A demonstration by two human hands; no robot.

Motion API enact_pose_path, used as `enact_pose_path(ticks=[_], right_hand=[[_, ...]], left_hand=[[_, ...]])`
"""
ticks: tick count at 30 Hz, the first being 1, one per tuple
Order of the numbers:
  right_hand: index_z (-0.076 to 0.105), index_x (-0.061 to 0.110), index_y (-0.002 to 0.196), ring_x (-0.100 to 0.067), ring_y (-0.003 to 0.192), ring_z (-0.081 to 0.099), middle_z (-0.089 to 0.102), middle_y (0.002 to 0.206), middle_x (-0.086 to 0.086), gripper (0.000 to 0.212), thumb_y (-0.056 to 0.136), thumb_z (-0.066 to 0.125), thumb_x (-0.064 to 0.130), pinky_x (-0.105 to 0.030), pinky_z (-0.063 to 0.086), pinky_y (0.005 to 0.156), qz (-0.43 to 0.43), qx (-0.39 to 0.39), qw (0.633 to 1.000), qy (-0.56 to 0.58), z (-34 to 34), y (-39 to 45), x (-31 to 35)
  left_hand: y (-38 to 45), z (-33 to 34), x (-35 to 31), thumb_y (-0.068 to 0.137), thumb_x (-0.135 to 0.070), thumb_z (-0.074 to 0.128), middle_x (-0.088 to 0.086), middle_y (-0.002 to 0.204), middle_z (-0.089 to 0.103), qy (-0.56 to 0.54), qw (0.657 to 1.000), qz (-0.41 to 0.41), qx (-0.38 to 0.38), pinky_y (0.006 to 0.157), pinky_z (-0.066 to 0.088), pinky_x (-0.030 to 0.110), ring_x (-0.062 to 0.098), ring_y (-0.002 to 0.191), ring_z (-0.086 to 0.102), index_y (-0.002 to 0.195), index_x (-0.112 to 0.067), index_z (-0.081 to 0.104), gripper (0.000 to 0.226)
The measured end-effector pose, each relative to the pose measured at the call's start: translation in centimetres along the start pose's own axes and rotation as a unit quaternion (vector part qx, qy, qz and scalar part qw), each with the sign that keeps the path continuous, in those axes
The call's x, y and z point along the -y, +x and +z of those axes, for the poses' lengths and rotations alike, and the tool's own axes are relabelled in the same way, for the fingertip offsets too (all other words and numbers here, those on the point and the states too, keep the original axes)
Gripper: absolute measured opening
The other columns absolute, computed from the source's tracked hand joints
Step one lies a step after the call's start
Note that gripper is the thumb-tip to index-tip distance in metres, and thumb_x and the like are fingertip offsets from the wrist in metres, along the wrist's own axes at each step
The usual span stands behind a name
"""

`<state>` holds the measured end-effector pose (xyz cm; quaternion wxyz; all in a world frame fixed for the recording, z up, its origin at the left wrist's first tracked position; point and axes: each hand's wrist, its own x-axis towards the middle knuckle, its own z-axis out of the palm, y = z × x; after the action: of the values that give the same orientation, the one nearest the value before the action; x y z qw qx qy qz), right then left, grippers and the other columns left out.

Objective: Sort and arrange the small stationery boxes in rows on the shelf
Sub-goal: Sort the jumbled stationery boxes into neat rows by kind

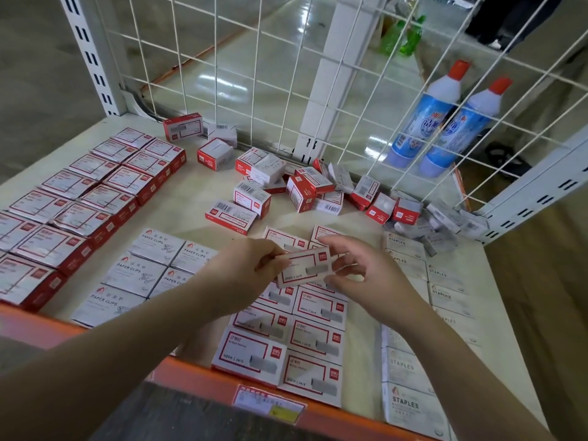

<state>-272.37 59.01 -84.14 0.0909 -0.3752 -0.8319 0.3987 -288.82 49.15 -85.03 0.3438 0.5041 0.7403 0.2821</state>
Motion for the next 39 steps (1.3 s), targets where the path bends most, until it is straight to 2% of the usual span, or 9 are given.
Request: enact_pose_path(ticks=[4,7,9,15,21,24,31,35,39], right_hand=[[0.055,0.039,0.109,0.005,0.086,0.058,0.063,0.096,0.016,0.045,0.08,0.069,0.008,-0.01,0.047,0.077,-0.025,0.007,1.0,-0.004,0.0,-0.3,0.1],[0.052,0.043,0.105,0.01,0.087,0.056,0.063,0.094,0.022,0.041,0.082,0.067,0.013,-0.004,0.043,0.074,-0.036,-0.016,0.999,-0.007,0.1,-0.6,0.2],[0.051,0.046,0.103,0.012,0.087,0.056,0.062,0.094,0.024,0.04,0.083,0.066,0.015,-0.003,0.042,0.072,-0.035,-0.043,0.998,0.004,0.1,-0.7,0.0],[0.052,0.035,0.124,0.01,0.096,0.054,0.06,0.108,0.02,0.043,0.084,0.065,0.024,-0.007,0.043,0.077,-0.024,-0.072,0.997,-0.029,0.4,-0.5,-0.3],[0.047,0.051,0.107,0.013,0.094,0.053,0.058,0.099,0.029,0.042,0.08,0.069,0.027,-0.006,0.039,0.075,-0.031,-0.079,0.996,-0.029,0.5,-0.8,0.1],[0.046,0.05,0.106,0.012,0.095,0.052,0.056,0.098,0.03,0.041,0.08,0.069,0.03,-0.007,0.039,0.076,-0.024,-0.08,0.996,-0.029,0.5,-0.8,0.1],[0.048,0.046,0.113,0.013,0.094,0.052,0.057,0.101,0.028,0.035,0.086,0.061,0.03,-0.007,0.04,0.075,-0.024,-0.068,0.997,-0.034,0.6,0.1,-0.1],[0.048,0.029,0.13,0.004,0.1,0.05,0.055,0.112,0.018,0.043,0.088,0.058,0.03,-0.007,0.037,0.078,-0.019,-0.076,0.995,-0.054,0.5,1.4,-0.4],[0.045,0.025,0.133,-0.002,0.101,0.049,0.053,0.114,0.012,0.044,0.09,0.055,0.027,-0.006,0.034,0.071,-0.013,-0.082,0.991,-0.104,0.4,3.4,-0.1]], left_hand=[[0.0,0.2,0.2,0.094,-0.028,0.047,-0.013,0.08,0.059,-0.043,0.999,-0.013,-0.016,0.048,0.04,0.008,0.004,0.061,0.055,0.116,-0.018,0.058,0.027],[-0.1,0.4,0.6,0.092,-0.024,0.054,-0.009,0.087,0.065,-0.119,0.991,-0.031,-0.048,0.066,0.053,0.017,0.006,0.08,0.064,0.13,-0.016,0.049,0.039],[-0.2,0.6,0.5,0.091,-0.022,0.056,-0.012,0.085,0.064,-0.13,0.989,-0.032,-0.058,0.067,0.053,0.016,0.005,0.082,0.064,0.129,-0.014,0.05,0.04],[-0.7,1.3,0.3,0.093,-0.021,0.052,-0.01,0.087,0.064,-0.078,0.991,-0.015,-0.106,0.067,0.052,0.014,0.006,0.082,0.062,0.103,-0.016,0.062,0.015],[-0.5,1.3,0.5,0.094,-0.024,0.049,-0.01,0.087,0.062,-0.029,0.992,-0.005,-0.124,0.057,0.044,0.01,0.004,0.078,0.058,0.096,-0.018,0.061,0.013],[-0.3,1.3,0.4,0.094,-0.024,0.049,-0.008,0.089,0.063,-0.019,0.992,-0.007,-0.128,0.057,0.043,0.01,0.005,0.08,0.059,0.095,-0.02,0.06,0.012],[0.5,1.4,0.3,0.095,-0.029,0.047,-0.007,0.097,0.06,0.009,0.988,-0.02,-0.15,0.061,0.042,0.01,0.008,0.086,0.055,0.107,-0.018,0.061,0.021],[1.0,1.2,-0.1,0.095,-0.029,0.047,-0.004,0.122,0.053,0.048,0.978,-0.033,-0.199,0.075,0.039,0.014,0.009,0.102,0.049,0.129,-0.021,0.052,0.035],[1.4,1.0,0.2,0.095,-0.024,0.046,-0.004,0.13,0.05,0.078,0.975,-0.039,-0.203,0.078,0.037,0.019,0.014,0.114,0.048,0.131,-0.021,0.049,0.036]])
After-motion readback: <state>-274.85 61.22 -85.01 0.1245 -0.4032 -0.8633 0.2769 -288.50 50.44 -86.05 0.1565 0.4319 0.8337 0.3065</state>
